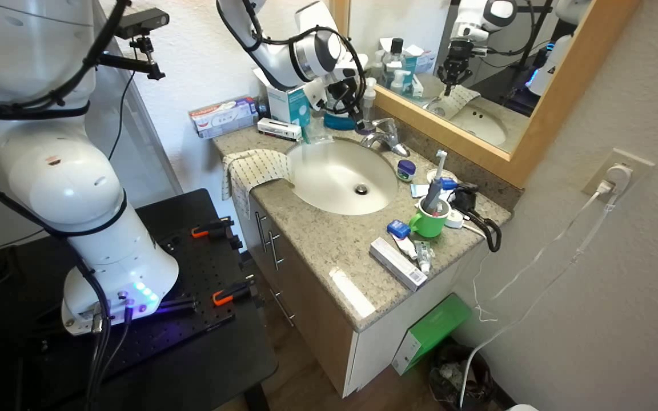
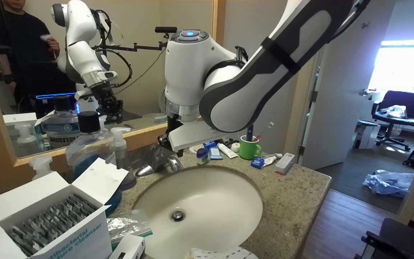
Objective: Open the faucet
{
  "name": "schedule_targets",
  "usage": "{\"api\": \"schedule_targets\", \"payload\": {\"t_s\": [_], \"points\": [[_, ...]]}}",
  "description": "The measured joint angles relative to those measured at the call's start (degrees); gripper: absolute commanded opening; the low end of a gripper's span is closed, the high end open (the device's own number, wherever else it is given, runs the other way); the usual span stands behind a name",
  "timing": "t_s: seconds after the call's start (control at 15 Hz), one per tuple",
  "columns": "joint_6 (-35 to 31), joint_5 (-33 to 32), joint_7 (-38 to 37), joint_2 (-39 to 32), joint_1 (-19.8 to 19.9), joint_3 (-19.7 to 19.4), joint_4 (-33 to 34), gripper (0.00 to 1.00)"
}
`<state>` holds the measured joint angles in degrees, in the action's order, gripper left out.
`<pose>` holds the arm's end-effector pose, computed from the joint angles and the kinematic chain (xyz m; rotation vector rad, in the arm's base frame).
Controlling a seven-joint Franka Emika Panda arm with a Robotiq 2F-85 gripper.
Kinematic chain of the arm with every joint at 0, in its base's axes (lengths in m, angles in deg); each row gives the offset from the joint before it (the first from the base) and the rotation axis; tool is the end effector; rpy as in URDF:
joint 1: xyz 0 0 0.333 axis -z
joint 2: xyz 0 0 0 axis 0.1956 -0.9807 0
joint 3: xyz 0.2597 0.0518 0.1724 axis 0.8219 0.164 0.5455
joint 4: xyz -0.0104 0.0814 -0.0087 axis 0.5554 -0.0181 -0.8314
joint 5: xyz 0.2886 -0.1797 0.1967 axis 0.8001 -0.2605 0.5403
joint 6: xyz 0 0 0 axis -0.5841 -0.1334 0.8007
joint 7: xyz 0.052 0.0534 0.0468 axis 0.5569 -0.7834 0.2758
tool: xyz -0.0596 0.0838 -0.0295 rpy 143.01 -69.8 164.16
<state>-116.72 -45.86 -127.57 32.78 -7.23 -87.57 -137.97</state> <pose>0.6110 0.1710 0.2774 2.8889 -0.3340 0.6565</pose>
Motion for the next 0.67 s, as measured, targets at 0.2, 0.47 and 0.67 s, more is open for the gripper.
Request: {"api": "schedule_targets", "payload": {"t_s": [0.2, 0.47, 0.67], "points": [[0.0, 0.0, 0.0, 0.0, 0.0, 0.0, 0.0, 0.0], [-0.7, 0.0, 0.0, 0.0, 0.0, 0.0, 0.0, 0.0], [-1.8, -0.1, 0.0, 0.0, 0.0, -0.2, 0.1, 0.0]]}}
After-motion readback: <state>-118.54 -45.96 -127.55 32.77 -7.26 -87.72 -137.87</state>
